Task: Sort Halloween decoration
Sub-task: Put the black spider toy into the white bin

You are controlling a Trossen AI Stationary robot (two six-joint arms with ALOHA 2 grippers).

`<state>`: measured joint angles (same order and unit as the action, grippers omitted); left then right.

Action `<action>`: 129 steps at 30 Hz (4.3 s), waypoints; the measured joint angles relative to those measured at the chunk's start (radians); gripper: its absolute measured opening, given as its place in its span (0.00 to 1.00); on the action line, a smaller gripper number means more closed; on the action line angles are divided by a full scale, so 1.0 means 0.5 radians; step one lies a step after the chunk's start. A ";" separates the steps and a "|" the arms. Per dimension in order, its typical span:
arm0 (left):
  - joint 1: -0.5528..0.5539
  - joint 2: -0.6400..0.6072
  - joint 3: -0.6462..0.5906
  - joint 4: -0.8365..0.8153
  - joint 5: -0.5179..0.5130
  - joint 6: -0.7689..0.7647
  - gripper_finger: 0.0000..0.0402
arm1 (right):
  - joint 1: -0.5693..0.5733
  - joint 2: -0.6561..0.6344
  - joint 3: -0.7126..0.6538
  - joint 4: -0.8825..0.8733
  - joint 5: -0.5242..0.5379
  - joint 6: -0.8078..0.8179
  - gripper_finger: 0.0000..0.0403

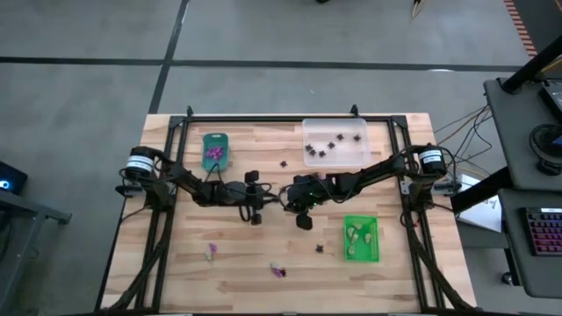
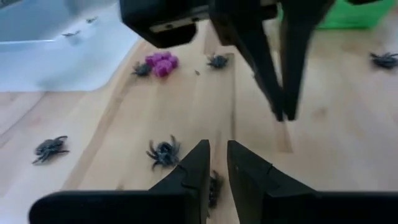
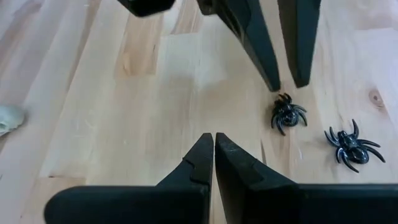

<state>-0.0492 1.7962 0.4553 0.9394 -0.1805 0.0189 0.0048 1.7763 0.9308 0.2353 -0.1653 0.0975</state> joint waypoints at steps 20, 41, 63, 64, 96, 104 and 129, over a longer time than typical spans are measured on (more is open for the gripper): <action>0.168 0.079 -0.015 -0.121 0.007 0.155 0.09 | -0.012 0.247 0.010 0.226 0.293 0.028 0.02; 0.183 0.209 0.021 -0.089 0.100 -0.061 0.09 | -0.047 0.323 0.045 0.456 0.346 -0.110 0.02; 0.169 0.194 0.016 -0.102 0.362 -0.302 0.09 | 0.000 0.342 0.120 0.185 0.053 0.072 0.02; 0.168 0.194 0.016 -0.102 0.368 -0.311 0.09 | 0.000 0.357 0.120 0.201 0.077 0.065 0.02; 0.111 -0.260 -0.095 -0.674 0.743 -0.408 0.09 | 0.047 0.068 0.110 -0.039 0.278 -0.089 0.02; 0.075 -0.315 -0.088 -0.487 0.583 -0.304 0.13 | 0.055 0.068 0.110 -0.045 0.278 -0.085 0.02; 0.080 0.066 0.111 -0.432 0.497 0.156 0.41 | 0.056 0.026 0.102 -0.146 0.204 -0.127 0.02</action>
<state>-0.0093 1.8291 0.5110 0.7232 0.0681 0.0967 0.0326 1.7893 0.9817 0.1623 -0.0631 0.0338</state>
